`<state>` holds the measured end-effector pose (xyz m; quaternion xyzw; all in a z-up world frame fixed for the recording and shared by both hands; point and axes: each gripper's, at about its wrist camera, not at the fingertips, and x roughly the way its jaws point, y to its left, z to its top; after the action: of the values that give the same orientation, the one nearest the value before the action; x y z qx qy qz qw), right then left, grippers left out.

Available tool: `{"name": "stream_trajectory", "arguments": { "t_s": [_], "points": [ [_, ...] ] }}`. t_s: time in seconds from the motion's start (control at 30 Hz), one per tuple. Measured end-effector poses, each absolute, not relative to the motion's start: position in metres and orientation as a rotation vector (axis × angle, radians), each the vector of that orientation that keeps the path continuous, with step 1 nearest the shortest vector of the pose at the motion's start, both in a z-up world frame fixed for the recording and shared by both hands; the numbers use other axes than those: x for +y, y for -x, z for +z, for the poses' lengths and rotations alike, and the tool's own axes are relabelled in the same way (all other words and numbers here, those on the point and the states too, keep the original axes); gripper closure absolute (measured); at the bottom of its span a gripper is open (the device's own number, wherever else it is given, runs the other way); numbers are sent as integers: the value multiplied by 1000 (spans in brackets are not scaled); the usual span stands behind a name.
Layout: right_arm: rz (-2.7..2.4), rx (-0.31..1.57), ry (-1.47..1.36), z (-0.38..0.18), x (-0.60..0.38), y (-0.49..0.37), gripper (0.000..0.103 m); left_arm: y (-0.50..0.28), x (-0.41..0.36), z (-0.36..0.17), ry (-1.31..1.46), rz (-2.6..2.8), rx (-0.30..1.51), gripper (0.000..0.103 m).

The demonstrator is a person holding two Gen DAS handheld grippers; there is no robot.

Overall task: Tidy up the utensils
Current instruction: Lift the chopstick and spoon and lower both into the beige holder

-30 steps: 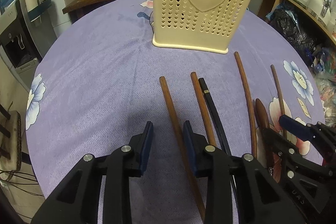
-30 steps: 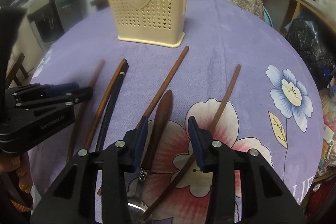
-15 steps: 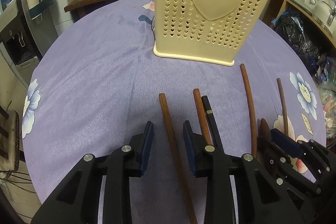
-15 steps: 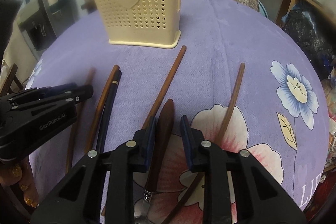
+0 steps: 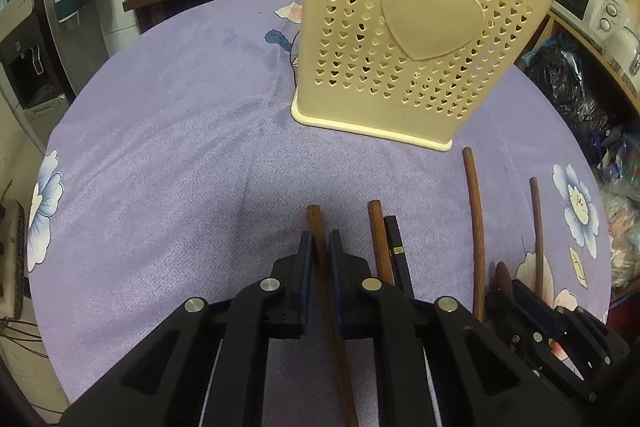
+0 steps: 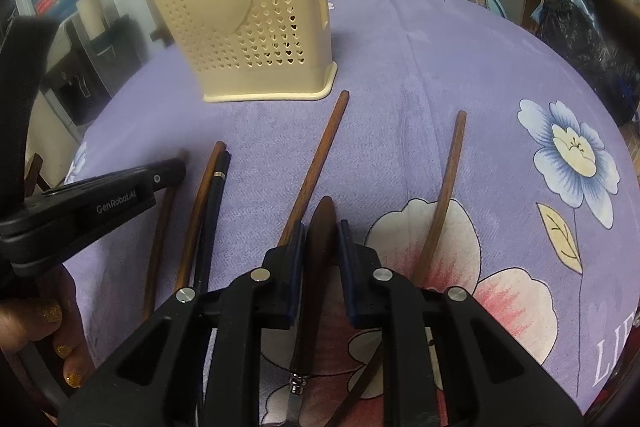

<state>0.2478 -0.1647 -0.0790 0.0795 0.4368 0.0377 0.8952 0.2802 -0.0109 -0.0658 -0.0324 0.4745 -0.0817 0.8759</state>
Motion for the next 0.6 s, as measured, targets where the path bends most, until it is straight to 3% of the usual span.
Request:
{"name": "stream_trajectory", "arguments": {
  "t_s": [0.27, 0.6],
  "points": [
    [164, 858, -301, -62, -173, -231, 87, -274, -2, -55, 146, -204, 956, 94],
    [287, 685, -262, -2, -170, -183, 87, -228, 8, 16, 149, -253, 741, 94]
  ]
}}
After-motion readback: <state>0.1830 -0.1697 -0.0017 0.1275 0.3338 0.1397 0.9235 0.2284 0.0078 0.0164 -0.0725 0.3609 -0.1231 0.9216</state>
